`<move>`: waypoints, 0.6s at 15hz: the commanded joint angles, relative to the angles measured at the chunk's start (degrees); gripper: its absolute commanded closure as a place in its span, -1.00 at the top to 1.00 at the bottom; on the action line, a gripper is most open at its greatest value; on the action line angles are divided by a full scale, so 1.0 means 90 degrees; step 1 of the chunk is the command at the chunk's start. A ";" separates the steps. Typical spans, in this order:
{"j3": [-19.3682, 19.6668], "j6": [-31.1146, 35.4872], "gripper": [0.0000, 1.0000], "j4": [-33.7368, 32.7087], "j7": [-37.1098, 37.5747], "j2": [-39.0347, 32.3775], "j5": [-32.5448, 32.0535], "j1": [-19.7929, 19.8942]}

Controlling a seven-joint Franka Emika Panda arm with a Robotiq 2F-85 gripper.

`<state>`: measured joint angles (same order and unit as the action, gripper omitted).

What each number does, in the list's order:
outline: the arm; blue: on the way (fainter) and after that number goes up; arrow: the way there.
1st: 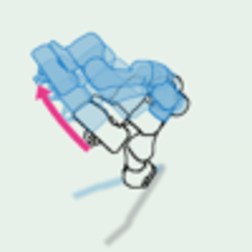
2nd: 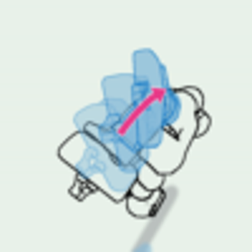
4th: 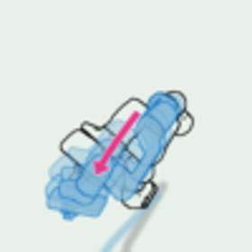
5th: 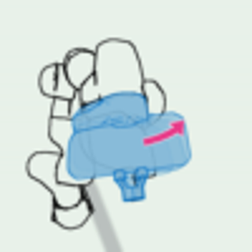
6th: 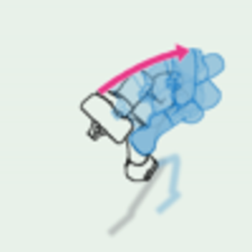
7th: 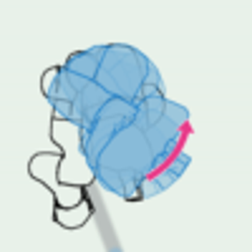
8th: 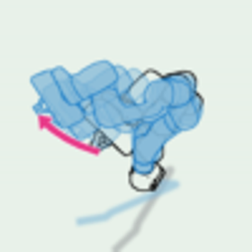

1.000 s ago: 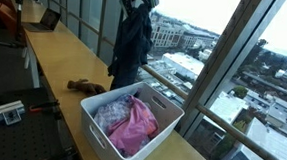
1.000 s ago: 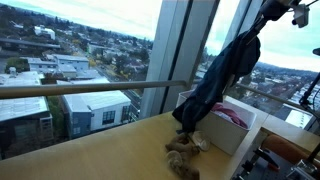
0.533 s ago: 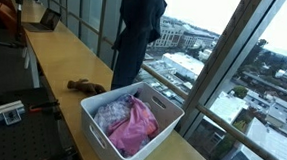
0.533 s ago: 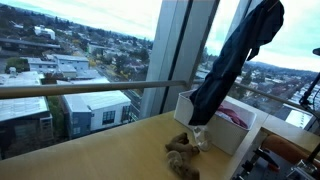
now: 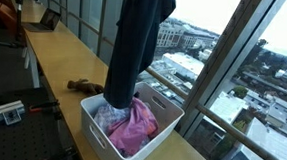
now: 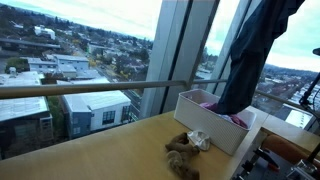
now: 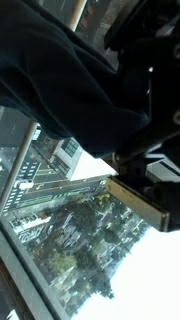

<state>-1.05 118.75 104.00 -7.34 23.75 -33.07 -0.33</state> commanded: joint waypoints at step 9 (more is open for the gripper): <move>0.0007 0.1036 -1.00 0.2365 0.0557 0.0233 0.0056 0.0101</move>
<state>-0.99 122.74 115.73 -4.67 23.49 -33.09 0.26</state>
